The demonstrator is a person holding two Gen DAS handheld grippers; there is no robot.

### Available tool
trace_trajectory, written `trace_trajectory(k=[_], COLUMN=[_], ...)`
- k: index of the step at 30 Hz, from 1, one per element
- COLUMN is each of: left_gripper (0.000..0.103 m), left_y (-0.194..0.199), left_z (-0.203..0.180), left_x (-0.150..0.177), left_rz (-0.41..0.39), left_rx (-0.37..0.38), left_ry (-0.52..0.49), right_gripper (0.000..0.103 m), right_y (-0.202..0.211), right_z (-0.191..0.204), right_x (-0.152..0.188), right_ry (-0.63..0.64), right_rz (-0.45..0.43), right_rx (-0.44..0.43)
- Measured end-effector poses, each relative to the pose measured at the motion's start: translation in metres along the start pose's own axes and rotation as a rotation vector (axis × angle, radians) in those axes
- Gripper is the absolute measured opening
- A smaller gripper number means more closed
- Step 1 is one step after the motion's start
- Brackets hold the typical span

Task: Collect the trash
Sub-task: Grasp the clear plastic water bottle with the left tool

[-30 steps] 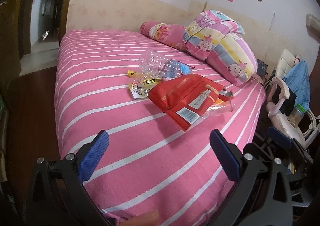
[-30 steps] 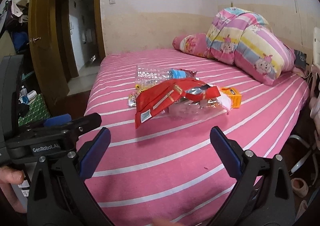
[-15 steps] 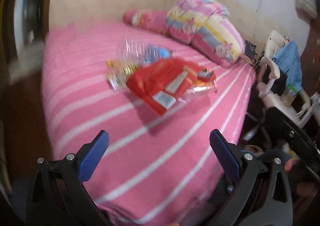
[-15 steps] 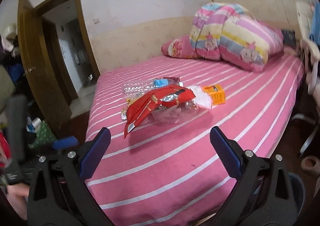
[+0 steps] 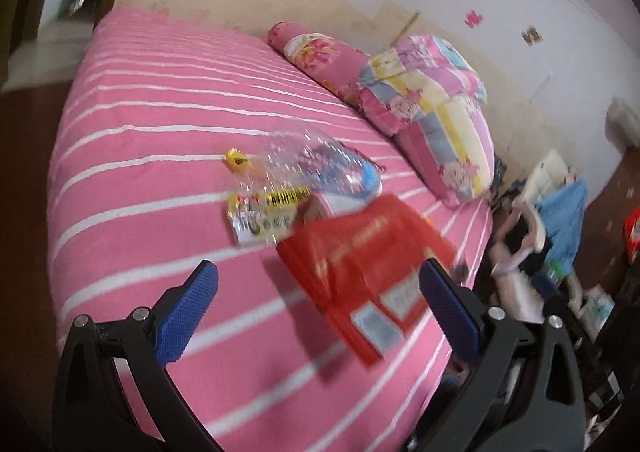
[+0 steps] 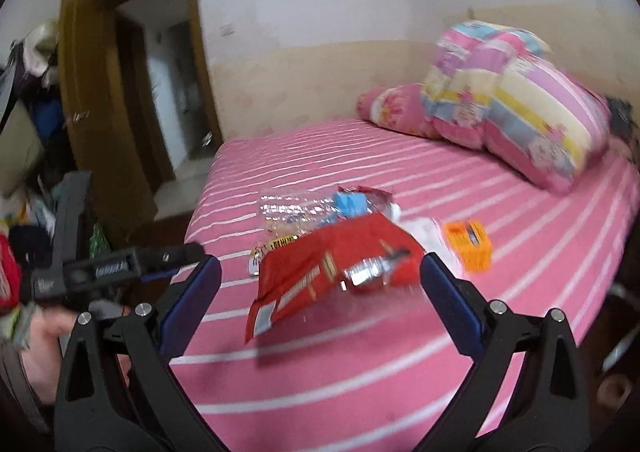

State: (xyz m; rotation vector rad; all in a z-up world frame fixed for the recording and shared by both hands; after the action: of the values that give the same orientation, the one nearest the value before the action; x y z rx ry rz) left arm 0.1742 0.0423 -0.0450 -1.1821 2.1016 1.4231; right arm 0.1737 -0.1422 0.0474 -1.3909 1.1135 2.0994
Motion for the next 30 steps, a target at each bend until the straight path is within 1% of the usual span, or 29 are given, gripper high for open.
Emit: trace_trajectory(k=[3,4,6,8,11,13,14,15,16,18,21,24,25,27,28,29,30], left_gripper=[0.098,0.098,0.098,0.098,0.098,0.098,0.098,0.098,0.098,0.098,0.098,0.097,0.096,0.095,0.084,0.074,0.068], left_y=[-0.023,-0.033,-0.045,-0.062,-0.086,-0.101,-0.11,-0.116,-0.121,-0.136,-0.155,-0.17,-0.172,-0.174,-0.174,-0.174,-0.173], left_z=[0.011,0.016,0.019,0.022,0.023,0.022,0.021,0.019,0.018,0.016,0.014,0.018,0.019,0.018,0.018,0.019,0.02], left_x=[-0.025,-0.036,-0.045,-0.056,-0.064,-0.067,-0.07,-0.072,-0.073,-0.076,-0.076,-0.07,-0.069,-0.071,-0.07,-0.069,-0.069], left_rz=[0.011,0.02,0.033,0.053,0.103,0.135,0.15,0.163,0.172,0.205,0.263,0.321,0.332,0.34,0.342,0.347,0.349], left_rx=[0.031,0.039,0.06,0.082,0.124,0.158,0.18,0.194,0.203,0.24,0.281,0.301,0.315,0.323,0.325,0.319,0.328], left_ry=[0.057,0.084,0.114,0.152,0.206,0.236,0.251,0.262,0.27,0.296,0.33,0.376,0.392,0.392,0.39,0.389,0.393], right_gripper=[0.098,0.098,0.098,0.098,0.098,0.098,0.098,0.098,0.098,0.098,0.098,0.098,0.095,0.086,0.069,0.066,0.066], right_y=[-0.034,-0.05,-0.071,-0.098,-0.137,-0.159,-0.173,-0.18,-0.192,-0.204,-0.224,-0.244,-0.248,-0.256,-0.259,-0.264,-0.267], right_z=[0.004,0.007,0.009,0.014,0.017,0.02,0.022,0.024,0.027,0.033,0.031,0.022,0.021,0.016,0.015,0.013,0.011], right_x=[-0.018,-0.025,-0.033,-0.04,-0.043,-0.041,-0.038,-0.036,-0.031,-0.021,-0.007,0.005,0.008,0.015,0.017,0.018,0.018], right_ry=[0.108,0.17,0.259,0.375,0.546,0.657,0.743,0.786,0.865,0.971,1.09,1.154,1.162,1.179,1.188,1.197,1.197], right_rz=[0.038,0.063,0.097,0.148,0.227,0.277,0.311,0.328,0.355,0.392,0.446,0.494,0.504,0.537,0.544,0.553,0.561], right_rx=[-0.029,-0.039,-0.047,-0.056,-0.071,-0.085,-0.091,-0.095,-0.105,-0.117,-0.117,-0.115,-0.112,-0.126,-0.128,-0.117,-0.111])
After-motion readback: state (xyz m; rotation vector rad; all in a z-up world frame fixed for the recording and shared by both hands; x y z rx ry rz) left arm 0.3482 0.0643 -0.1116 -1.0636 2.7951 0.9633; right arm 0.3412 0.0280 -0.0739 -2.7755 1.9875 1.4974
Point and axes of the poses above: each gripper's, at about its wrist camera, not at the fingertips, and y roughly against the way its jaws point, z to its left, x to its underside, the point moved 9 cm from there along -y, roughly the way its jaws point, and after that the axes turned 8 degrees about -x, right-handed, at the moved point
